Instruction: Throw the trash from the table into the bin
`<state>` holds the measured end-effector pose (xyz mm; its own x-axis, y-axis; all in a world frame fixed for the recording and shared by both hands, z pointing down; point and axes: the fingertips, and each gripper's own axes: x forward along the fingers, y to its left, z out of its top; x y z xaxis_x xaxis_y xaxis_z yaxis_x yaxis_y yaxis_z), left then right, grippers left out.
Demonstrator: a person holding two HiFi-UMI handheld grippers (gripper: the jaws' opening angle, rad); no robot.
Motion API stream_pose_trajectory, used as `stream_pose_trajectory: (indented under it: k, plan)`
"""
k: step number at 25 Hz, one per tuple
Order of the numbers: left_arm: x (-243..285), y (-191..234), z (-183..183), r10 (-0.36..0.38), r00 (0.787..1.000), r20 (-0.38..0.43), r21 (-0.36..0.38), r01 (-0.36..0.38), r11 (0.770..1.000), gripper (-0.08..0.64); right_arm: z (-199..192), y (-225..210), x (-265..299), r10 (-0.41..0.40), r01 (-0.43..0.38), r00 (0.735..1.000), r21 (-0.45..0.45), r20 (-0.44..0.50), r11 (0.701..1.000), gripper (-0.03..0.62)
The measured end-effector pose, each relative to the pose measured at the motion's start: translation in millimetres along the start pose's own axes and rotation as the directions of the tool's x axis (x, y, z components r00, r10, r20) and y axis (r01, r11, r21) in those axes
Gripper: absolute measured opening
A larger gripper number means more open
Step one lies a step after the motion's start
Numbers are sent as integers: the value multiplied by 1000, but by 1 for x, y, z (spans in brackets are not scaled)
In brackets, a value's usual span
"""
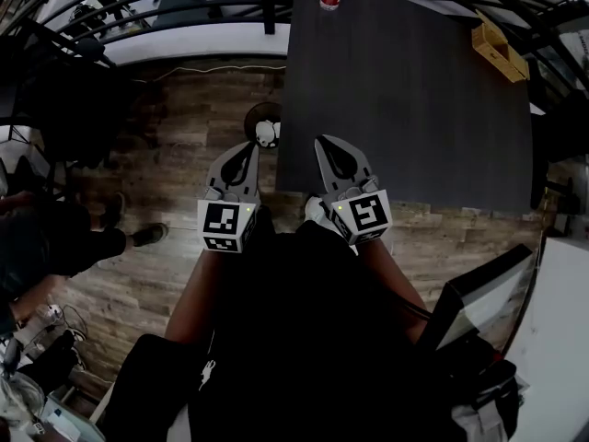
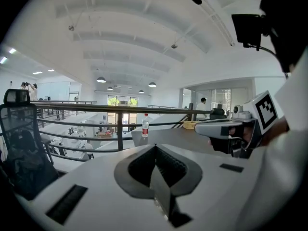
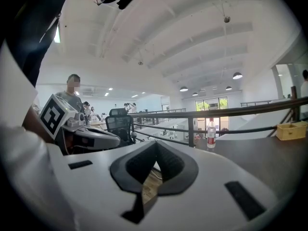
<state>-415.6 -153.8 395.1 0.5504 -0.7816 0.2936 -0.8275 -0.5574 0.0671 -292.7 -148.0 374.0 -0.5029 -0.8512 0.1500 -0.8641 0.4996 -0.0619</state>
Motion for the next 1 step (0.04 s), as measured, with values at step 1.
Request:
stream_pose_trajectory:
  k: [1]
  plan:
    - [-1,0,1,0,1000,2,0,0,1000,9,1,2,0,5,-5,1000,-2,4,1000,8]
